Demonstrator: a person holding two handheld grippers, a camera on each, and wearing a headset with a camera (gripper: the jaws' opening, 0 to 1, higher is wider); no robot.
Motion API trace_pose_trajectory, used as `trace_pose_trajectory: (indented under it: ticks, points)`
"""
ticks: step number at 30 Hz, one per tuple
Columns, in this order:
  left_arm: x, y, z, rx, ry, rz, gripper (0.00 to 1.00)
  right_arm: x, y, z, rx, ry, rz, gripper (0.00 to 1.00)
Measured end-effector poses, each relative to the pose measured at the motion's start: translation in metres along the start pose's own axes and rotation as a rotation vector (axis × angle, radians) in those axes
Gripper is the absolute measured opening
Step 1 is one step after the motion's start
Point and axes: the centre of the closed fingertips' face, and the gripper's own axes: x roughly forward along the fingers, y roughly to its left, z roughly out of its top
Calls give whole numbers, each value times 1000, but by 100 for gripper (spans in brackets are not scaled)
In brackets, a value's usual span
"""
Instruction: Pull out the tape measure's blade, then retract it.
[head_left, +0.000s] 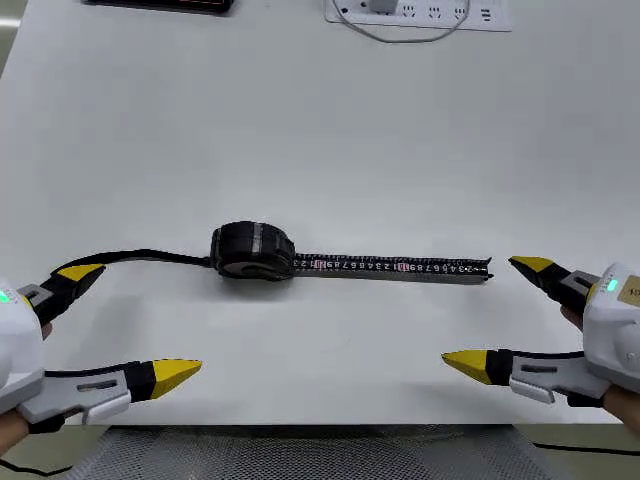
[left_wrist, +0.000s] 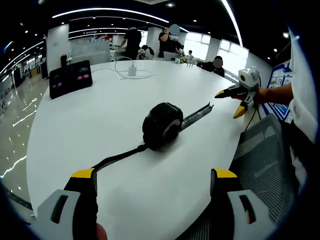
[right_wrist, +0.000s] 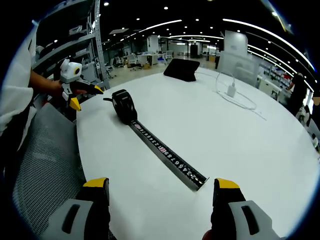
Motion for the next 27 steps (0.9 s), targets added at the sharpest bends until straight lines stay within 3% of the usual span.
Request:
trace_pose_trajectory:
  ticks: [27]
  points:
    - [-4, -3, 0, -23, -29, 17, 91, -3, 12, -1, 26, -18, -26, 87]
